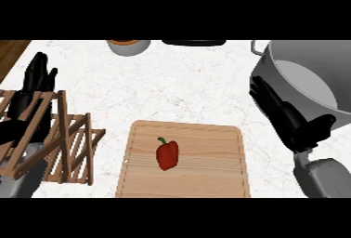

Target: Pick the bell pepper from the cutting board and place it in the pot

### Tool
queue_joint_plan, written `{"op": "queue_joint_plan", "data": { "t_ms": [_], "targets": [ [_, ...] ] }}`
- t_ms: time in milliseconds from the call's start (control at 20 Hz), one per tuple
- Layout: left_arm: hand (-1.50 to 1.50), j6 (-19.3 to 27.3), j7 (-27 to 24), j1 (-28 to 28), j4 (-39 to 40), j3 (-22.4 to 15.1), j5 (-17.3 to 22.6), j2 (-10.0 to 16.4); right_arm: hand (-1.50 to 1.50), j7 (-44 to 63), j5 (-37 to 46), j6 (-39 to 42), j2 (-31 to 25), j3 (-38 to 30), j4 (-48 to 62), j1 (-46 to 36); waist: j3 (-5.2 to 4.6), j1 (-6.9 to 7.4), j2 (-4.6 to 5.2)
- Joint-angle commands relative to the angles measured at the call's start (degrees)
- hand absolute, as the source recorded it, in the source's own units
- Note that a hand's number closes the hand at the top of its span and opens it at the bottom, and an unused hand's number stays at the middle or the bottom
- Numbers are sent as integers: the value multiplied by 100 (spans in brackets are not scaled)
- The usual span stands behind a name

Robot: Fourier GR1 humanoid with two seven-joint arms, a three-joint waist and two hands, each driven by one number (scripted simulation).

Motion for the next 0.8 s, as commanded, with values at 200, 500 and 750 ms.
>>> {"op": "queue_joint_plan", "data": {
  "t_ms": [200,500,750],
  "targets": [
    [0,-426,236,-333,334,-63,102,-1,150,-714,733,-53,502,195,679,-1515,143,364,233],
    [0,-817,736,-578,484,-181,-108,-346,-150,-1459,2098,-895,397,562,1098,-1488,139,491,265],
    [0,-1108,651,-556,819,53,-463,-439,-150,-2086,2112,-685,410,701,851,-1448,111,406,218]
  ]
}}
